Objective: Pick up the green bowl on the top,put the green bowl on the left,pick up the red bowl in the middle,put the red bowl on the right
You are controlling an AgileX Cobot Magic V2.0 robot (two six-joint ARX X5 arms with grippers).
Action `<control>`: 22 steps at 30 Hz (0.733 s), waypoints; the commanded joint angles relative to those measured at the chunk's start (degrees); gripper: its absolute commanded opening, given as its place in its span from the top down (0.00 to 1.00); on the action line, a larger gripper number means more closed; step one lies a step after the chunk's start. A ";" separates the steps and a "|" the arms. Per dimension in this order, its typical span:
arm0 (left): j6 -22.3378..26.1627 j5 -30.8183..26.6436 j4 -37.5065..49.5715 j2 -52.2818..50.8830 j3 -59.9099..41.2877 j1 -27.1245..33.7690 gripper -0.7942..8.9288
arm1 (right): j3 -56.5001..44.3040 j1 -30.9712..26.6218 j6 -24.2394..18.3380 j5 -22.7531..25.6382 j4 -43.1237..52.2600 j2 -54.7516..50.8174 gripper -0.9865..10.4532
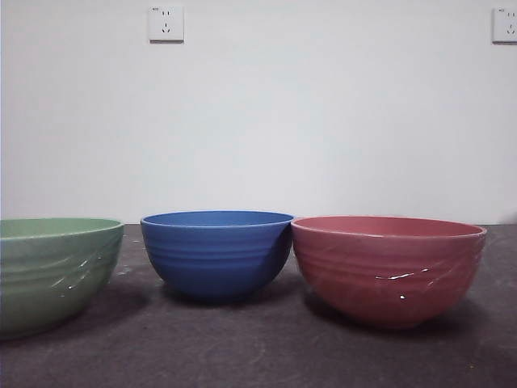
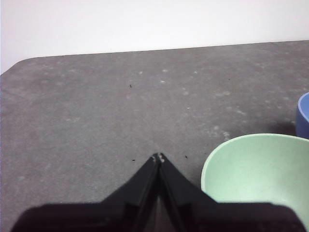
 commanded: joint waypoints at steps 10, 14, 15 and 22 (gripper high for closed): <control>-0.57 0.33 0.09 -0.13 -0.87 0.22 0.92 | -15.54 -6.12 -0.31 -13.49 5.90 -5.44 0.91; -0.57 0.33 0.09 -0.13 -0.87 0.22 0.92 | -15.89 -6.12 -0.22 -13.25 6.62 -5.44 0.91; -0.57 0.33 0.09 -0.13 -0.87 0.22 0.92 | -15.89 -6.12 -0.13 -13.27 6.64 -5.44 0.91; -0.57 0.33 0.09 -0.13 -0.87 0.22 0.92 | -15.87 -6.05 -0.04 -13.25 6.64 -5.14 0.91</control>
